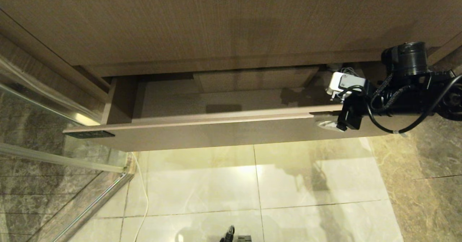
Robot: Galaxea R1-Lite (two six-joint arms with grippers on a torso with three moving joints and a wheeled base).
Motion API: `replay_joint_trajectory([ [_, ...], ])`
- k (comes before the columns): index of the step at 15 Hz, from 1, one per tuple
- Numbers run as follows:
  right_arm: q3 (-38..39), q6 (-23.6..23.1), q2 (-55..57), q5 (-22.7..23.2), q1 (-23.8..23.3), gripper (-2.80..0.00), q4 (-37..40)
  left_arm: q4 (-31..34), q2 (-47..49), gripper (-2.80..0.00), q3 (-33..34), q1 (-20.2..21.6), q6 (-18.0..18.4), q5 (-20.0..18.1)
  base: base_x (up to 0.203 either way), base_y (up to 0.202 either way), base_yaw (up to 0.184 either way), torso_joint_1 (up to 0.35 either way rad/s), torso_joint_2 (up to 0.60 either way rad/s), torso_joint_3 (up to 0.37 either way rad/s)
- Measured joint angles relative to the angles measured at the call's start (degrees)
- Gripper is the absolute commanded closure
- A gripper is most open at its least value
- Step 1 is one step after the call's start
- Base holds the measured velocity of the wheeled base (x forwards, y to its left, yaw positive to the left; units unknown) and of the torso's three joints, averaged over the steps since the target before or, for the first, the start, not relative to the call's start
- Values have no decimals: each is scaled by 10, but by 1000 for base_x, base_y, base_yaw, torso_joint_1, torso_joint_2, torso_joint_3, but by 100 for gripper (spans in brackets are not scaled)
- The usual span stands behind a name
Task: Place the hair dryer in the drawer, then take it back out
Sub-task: Pull open the drawer
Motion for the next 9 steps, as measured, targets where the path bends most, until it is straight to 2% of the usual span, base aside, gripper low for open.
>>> replay_joint_trajectory([
  [5, 85, 1, -72, 2, -17, -280, 1, 0, 0, 0, 0, 0, -1, 0, 0, 0, 0, 0, 0, 0],
  [7, 129, 5, -110, 2, -27, -280, 26, 0, 0, 0, 0, 0, 0, 0, 0, 0, 0, 0, 0, 0],
  [9, 178, 28, -157, 4, -37, -280, 59, 0, 0, 0, 0, 0, 0, 0, 0, 0, 0, 0, 0, 0],
])
